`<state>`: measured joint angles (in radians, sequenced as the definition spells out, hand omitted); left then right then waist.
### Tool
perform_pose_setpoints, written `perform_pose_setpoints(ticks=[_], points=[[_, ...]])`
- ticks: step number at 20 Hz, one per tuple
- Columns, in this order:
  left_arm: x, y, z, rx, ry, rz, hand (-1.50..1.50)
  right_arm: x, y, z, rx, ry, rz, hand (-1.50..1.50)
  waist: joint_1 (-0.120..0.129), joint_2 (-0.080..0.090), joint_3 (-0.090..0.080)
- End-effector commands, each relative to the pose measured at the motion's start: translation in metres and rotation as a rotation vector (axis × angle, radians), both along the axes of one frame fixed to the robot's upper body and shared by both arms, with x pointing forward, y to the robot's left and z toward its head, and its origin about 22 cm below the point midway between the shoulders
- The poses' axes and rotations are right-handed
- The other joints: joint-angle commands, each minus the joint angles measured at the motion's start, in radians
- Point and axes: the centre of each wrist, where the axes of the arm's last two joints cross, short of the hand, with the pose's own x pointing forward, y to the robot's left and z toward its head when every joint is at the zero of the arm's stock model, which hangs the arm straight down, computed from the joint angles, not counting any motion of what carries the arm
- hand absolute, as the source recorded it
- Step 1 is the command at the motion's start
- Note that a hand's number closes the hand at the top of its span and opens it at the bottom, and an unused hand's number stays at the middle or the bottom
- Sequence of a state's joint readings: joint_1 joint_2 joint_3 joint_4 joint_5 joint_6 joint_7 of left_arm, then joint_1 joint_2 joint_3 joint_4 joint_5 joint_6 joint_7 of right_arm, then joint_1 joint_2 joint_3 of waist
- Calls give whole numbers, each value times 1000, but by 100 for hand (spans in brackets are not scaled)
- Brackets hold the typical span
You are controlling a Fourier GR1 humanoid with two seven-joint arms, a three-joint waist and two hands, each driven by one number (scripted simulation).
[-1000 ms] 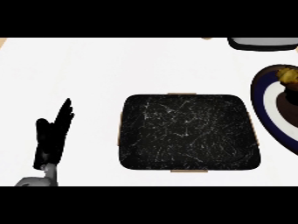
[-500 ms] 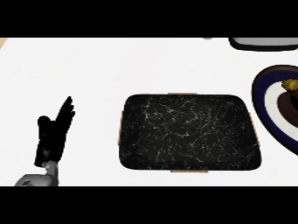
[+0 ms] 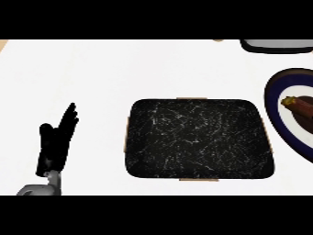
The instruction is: Pick the sweet potato from the tray and place it in the plate
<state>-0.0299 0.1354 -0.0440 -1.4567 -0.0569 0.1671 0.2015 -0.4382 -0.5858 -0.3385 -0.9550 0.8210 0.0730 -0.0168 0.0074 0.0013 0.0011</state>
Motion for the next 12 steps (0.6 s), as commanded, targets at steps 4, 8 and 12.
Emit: perform_pose_setpoints(ticks=[4, 8, 12], points=[[8, 1, 5, -4, 1, 17, 0, -1, 1, 12, 313, -366, 166, -150, -28, -8, 1], [-4, 3, -6, -7, 16, 43, 0, -28, -38, 22, 506, -539, 136, -150, -35, -8, 0], [3, 10, -1, 2, 13, 19, 0, -46, -55, 21, 611, -526, 148, -150, -18, -3, -1]])
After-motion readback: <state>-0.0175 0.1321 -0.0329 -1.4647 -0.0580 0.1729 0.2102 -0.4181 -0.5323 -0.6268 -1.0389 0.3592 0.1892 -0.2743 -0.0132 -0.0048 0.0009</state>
